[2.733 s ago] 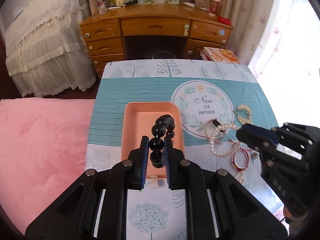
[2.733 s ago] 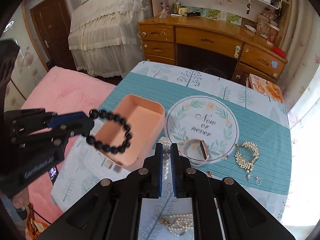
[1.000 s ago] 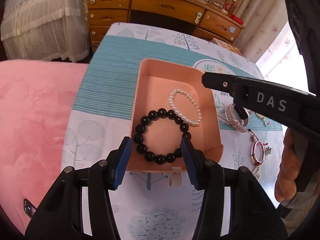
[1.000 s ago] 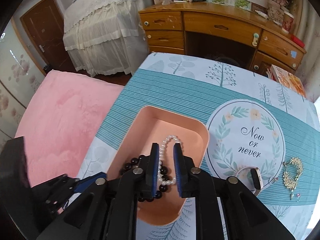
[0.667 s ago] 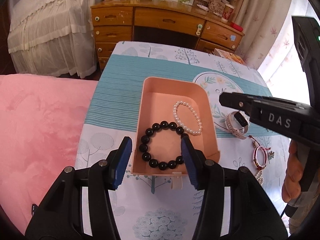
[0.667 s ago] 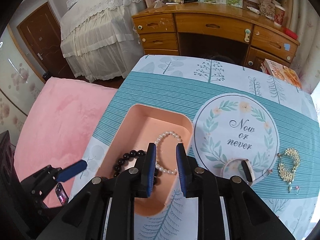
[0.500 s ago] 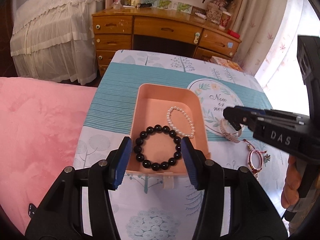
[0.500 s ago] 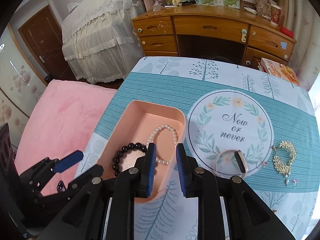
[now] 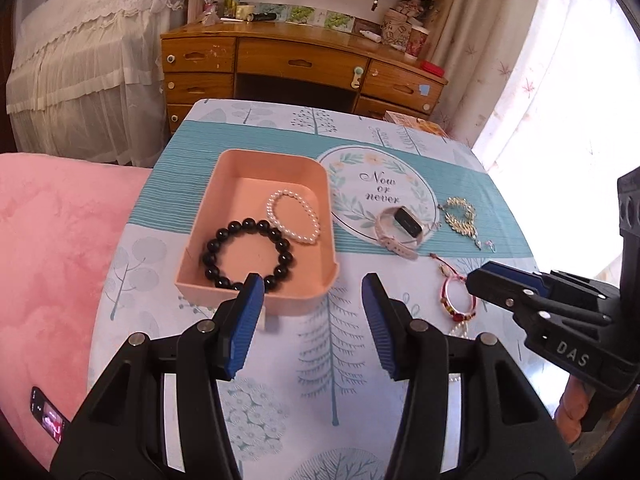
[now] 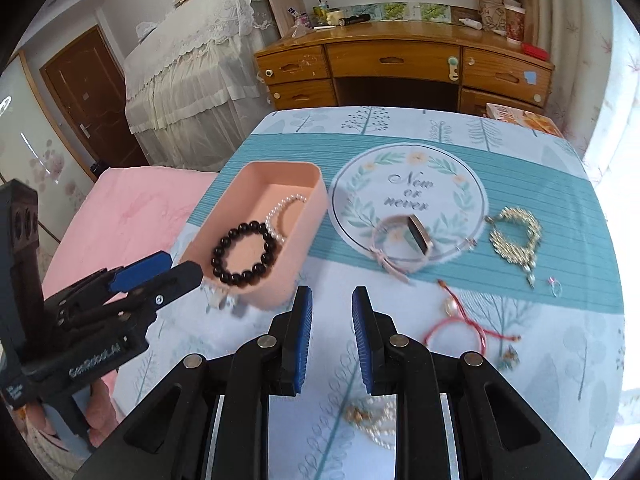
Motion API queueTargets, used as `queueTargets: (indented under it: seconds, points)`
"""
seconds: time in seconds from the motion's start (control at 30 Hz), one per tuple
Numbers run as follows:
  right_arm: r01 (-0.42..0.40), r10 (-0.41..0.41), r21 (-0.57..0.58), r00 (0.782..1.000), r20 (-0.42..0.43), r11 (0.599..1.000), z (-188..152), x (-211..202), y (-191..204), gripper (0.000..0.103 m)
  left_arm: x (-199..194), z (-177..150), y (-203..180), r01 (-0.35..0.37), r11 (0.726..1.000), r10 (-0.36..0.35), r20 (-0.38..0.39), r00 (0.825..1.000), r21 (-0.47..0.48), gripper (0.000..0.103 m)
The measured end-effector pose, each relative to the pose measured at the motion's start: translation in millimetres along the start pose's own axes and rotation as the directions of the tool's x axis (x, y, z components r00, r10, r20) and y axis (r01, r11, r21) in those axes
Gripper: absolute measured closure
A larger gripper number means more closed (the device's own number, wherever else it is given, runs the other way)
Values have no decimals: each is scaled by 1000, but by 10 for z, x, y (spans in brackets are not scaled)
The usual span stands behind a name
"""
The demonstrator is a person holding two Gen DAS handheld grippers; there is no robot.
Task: Organize jewelry
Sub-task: 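Withdraw both tools from the pink box toward the long pearl necklace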
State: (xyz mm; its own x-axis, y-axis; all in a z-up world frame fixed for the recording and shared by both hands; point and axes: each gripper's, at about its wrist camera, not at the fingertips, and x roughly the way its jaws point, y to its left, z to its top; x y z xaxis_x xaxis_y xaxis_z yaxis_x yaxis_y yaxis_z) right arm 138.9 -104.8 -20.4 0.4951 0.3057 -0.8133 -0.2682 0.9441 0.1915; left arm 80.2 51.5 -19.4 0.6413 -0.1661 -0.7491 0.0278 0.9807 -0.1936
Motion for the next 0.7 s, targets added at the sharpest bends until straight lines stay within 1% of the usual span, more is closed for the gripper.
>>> queueTargets:
  seconds: [0.13, 0.23, 0.3, 0.37, 0.47, 0.6, 0.7]
  points:
    - [7, -7, 9, 1000, 22, 1000, -247, -218, -101, 82, -40, -91, -176, -2, 1000, 2, 4, 1000, -2, 55]
    - [7, -8, 18, 999, 37, 1000, -411, -381, -186, 77, -76, -154, -267, 17, 1000, -17, 9, 1000, -10, 55]
    - [17, -18, 20, 998, 55, 1000, -515, -488, -235, 72, -96, -203, -339, 15, 1000, -15, 20, 1000, -5, 52]
    - [35, -36, 15, 997, 70, 999, -590, -565, -270, 70, -99, -247, -405, 6, 1000, -6, 31, 1000, 5, 48]
    - [48, -48, 13, 996, 79, 999, -696, -652, -327, 70, -72, -293, -474, -4, 1000, 3, 32, 999, 18, 42]
    - [49, -50, 18, 996, 75, 999, -828, -695, -405, 70, -4, -370, -563, -15, 999, 14, 20, 1000, 42, 42]
    - [66, -67, 18, 995, 70, 998, -944, -691, -450, 70, 69, -430, -620, -20, 998, 19, 5, 1000, 65, 42]
